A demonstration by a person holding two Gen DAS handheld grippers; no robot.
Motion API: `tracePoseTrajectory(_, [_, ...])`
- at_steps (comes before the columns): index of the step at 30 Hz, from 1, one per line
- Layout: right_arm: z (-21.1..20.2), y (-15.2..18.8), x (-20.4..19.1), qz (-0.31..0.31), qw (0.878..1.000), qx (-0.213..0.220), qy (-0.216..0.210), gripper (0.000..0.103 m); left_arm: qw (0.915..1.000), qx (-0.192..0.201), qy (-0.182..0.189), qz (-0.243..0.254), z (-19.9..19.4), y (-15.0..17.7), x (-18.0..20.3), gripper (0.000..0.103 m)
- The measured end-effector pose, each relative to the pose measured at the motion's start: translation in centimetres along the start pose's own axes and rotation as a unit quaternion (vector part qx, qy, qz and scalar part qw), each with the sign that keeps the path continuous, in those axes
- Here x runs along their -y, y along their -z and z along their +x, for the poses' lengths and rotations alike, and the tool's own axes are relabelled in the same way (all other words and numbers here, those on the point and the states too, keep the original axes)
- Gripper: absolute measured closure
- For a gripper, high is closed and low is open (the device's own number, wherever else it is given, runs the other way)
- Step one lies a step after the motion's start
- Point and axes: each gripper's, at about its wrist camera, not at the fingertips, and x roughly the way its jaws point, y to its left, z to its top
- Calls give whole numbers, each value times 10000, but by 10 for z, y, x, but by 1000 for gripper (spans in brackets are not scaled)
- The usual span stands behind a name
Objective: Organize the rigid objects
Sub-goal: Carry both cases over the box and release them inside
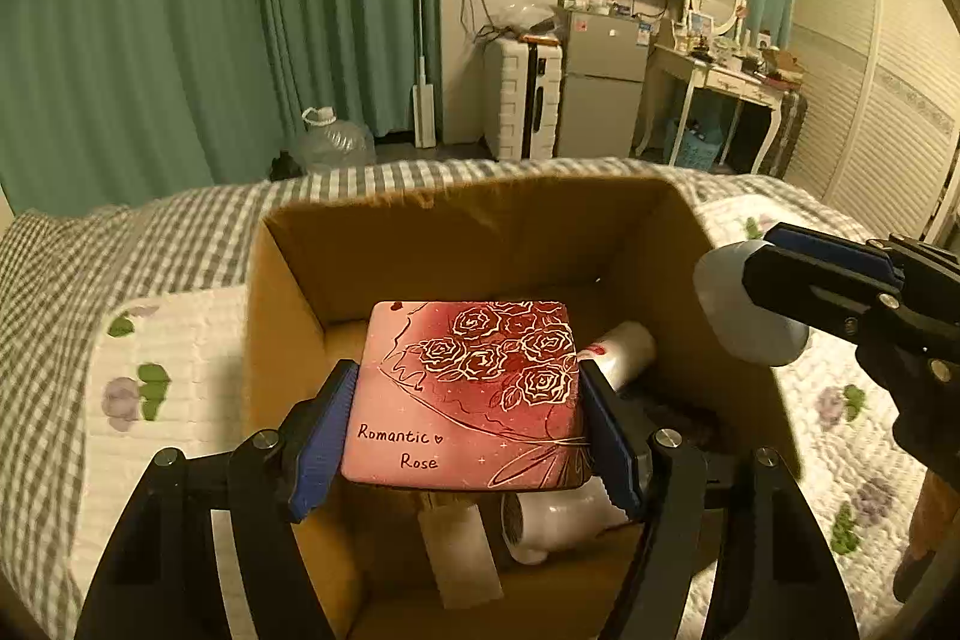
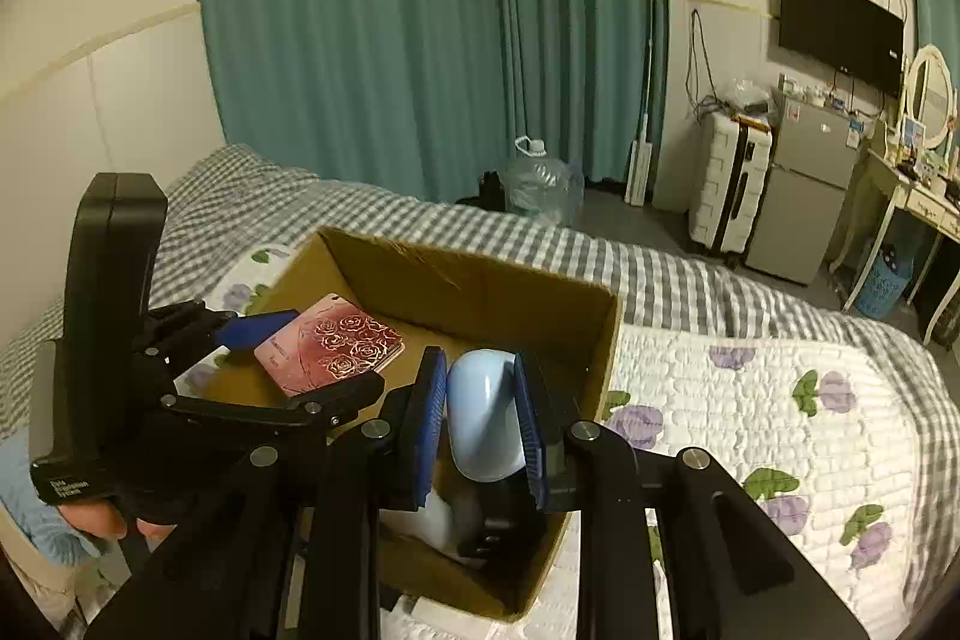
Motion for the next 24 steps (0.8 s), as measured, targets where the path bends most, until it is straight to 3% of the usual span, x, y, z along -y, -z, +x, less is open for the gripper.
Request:
tracePoseTrajectory(6, [20,6,9,88,9998,-152,8,80,9998,127,-88,-132,6,5,-7,28])
tracePoseTrajectory(18, [68,-15,5,79,9992,-373,90,79,9998,128,-111,-102,-19,8,-20,28])
tracePoseTrajectory(19, [66,-14,3,65,9992,-377,72,76,9998,157,-81,-99,-26,10,-21,28])
tracePoseTrajectory(21, [50,-11,-4,-24,9995,-305,125,53,9997,193,-83,-104,-39,13,-21,28])
tracePoseTrajectory(24, [18,-3,-17,-242,9994,-152,181,53,9995,242,-121,-138,-61,21,-22,28])
